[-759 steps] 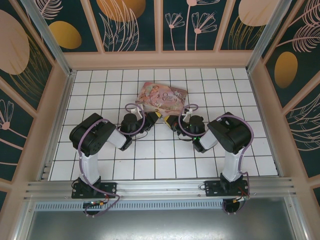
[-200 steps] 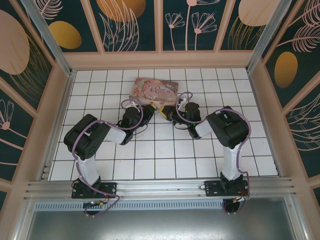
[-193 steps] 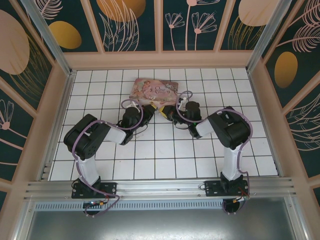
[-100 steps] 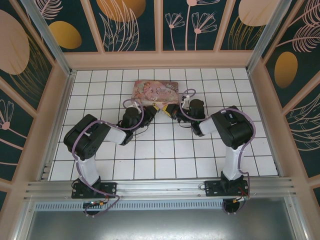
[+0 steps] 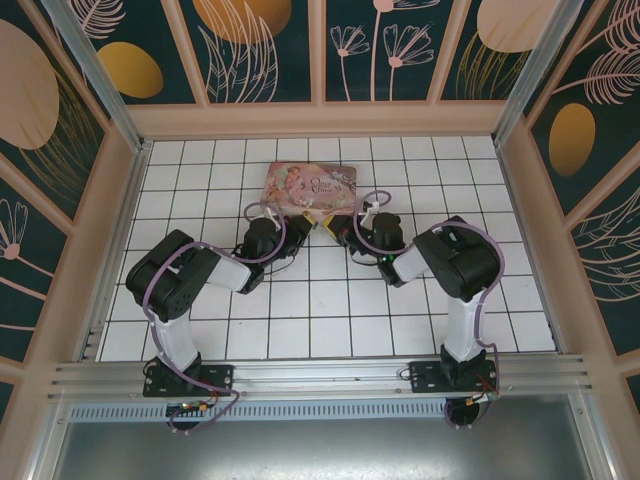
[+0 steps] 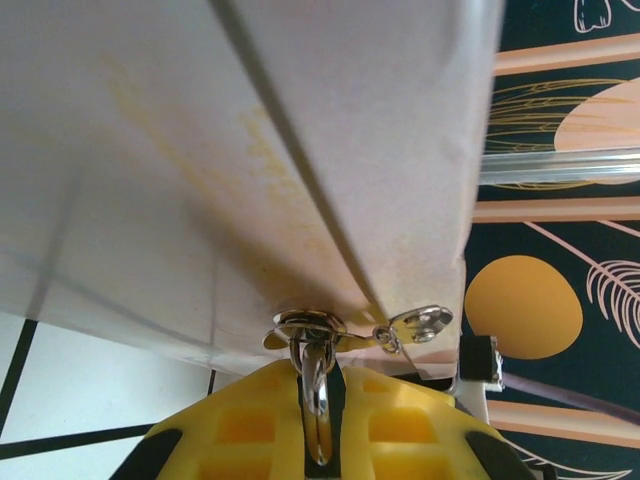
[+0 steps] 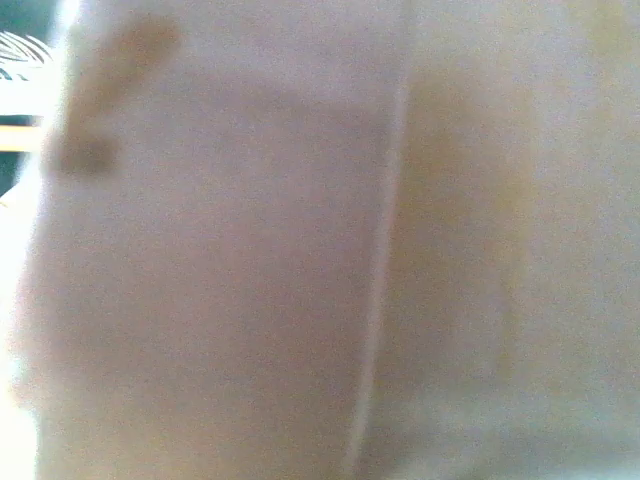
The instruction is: Unlock the padlock with the key
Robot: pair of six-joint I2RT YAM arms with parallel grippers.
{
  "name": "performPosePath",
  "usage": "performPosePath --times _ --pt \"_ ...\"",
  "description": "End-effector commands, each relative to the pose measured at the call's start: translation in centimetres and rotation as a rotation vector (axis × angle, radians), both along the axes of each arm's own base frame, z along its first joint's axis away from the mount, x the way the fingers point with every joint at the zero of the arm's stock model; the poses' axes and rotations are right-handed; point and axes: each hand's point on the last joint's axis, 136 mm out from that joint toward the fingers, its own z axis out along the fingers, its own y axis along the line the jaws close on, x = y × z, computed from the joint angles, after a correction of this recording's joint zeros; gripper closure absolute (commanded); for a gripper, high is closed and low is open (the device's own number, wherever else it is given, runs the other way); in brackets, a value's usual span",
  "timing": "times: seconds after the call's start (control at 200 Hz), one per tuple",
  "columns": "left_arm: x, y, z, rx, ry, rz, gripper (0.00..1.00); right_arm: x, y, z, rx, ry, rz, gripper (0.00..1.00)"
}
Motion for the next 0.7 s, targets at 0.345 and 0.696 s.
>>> performPosePath --times 0.345,0.696 --pt "-3.5 -3.8 4.7 -0.151 -0.089 -0.165 1.00 -3.8 4.0 5.7 0.224 -0.063 0.043 1.00" --pt "-3.6 -4.0 4.7 -0.154 -0.093 -0.176 1.00 -3.8 3.7 4.9 0.223 -0.046 0.023 1.00"
